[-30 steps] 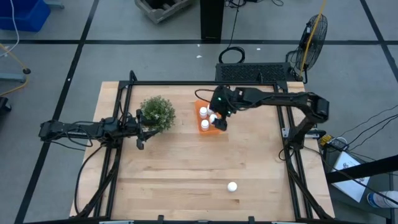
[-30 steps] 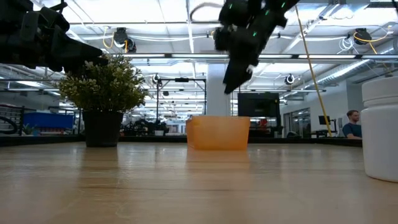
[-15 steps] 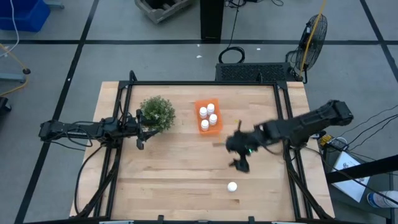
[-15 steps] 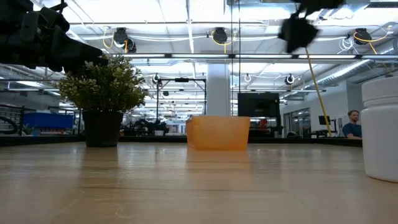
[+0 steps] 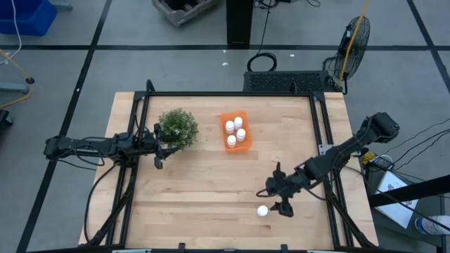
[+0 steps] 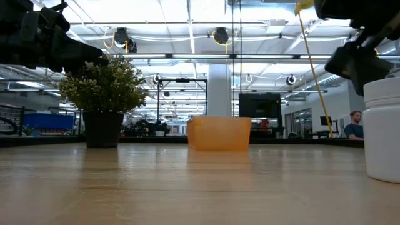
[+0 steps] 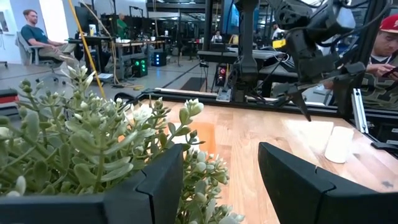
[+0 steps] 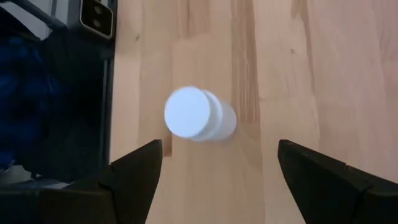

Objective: Pick and place pill bottles into a basket
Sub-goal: Put the white pill bottle into the orange bin

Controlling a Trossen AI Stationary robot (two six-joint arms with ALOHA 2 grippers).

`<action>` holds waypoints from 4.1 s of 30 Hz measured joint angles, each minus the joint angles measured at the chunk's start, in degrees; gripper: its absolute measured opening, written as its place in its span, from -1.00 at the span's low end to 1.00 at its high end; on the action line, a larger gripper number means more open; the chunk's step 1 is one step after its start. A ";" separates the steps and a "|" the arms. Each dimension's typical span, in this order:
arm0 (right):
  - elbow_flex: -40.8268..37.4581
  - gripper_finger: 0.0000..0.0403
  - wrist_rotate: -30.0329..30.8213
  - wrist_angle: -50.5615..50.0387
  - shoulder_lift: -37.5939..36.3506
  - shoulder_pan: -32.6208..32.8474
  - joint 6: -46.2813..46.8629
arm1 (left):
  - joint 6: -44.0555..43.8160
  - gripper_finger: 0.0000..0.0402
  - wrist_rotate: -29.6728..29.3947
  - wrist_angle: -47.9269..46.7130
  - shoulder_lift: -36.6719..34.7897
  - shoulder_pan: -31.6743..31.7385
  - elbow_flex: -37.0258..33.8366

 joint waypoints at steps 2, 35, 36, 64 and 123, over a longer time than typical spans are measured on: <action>-0.73 0.53 0.04 0.11 0.00 0.07 -0.66 | 0.00 0.06 0.01 -0.02 0.02 0.01 0.00; 15.42 0.38 1.61 -12.88 9.83 -0.90 -6.52 | 0.00 0.06 0.02 -0.08 0.08 0.01 0.00; 15.42 0.38 1.62 -13.48 9.86 -1.08 -6.47 | 0.00 0.06 0.02 -0.12 0.09 0.02 0.00; 27.77 0.38 -3.77 -28.13 23.63 -0.13 -10.77 | 0.00 0.06 0.00 -0.02 0.09 0.01 0.00; 27.66 0.38 -2.87 -20.01 24.89 -3.52 -15.92 | 0.00 0.06 -0.01 -0.01 0.08 0.00 0.02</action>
